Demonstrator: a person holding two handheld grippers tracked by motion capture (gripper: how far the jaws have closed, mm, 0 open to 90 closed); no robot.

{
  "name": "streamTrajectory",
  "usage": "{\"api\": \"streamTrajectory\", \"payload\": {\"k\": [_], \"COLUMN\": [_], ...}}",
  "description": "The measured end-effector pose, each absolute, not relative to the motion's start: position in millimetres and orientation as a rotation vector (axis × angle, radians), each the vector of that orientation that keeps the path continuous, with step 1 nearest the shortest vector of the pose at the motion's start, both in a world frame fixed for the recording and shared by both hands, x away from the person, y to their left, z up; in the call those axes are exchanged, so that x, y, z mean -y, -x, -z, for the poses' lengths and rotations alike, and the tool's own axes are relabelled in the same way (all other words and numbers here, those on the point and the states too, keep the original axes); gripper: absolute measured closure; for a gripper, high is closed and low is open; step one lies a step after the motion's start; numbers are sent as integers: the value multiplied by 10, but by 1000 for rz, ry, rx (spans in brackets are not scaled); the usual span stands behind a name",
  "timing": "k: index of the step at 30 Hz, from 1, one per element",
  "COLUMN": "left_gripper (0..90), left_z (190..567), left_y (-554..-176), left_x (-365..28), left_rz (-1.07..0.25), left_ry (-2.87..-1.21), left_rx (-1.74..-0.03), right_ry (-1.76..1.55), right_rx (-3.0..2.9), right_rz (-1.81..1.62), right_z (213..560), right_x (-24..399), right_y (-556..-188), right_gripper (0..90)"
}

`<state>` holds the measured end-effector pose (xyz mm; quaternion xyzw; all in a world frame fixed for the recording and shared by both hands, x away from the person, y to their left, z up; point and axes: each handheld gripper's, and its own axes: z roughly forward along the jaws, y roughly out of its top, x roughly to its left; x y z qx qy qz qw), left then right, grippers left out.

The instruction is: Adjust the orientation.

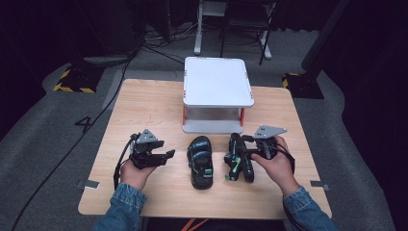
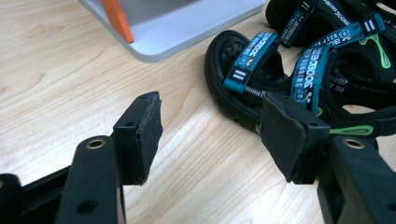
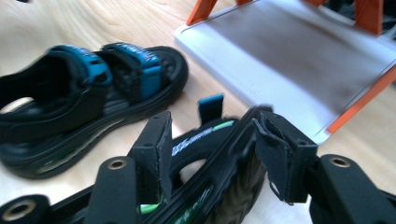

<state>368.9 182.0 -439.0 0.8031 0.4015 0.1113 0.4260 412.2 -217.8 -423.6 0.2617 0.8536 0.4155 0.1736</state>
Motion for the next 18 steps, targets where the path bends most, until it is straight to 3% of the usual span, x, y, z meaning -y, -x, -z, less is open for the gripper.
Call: {"api": "streamTrajectory", "payload": {"k": [12,13,14,15,18], "left_gripper": [387,387,387,387,387], "left_z": [4411,4414,4419,4436,4442], "left_y": [-3553,-3542,-3533,-3522,-3516], "left_x": [-1942,-1952,-1957,-1979,-1991], "left_rz": [-297,-306,-300,-298,-296], "left_ry": [-2015,-2016,-2013,-2012,-2011], "left_rx": [-1033,-1033,-1038,-1049,-1053], "right_ry": [-745,-755,-755,-759,-764], "right_rx": [-2467,-2478,-2478,-2480,-2468], "right_rz": [-1162,-1125,-1125,-1106,-1093], "right_z": [4362,4416,4416,4439,4429], "right_x": [1845,1826,1826,1831,1843], "right_y": [-4333,-4367,-4367,-4381,-4383], "right_gripper": [501,566,566,695,738]}}
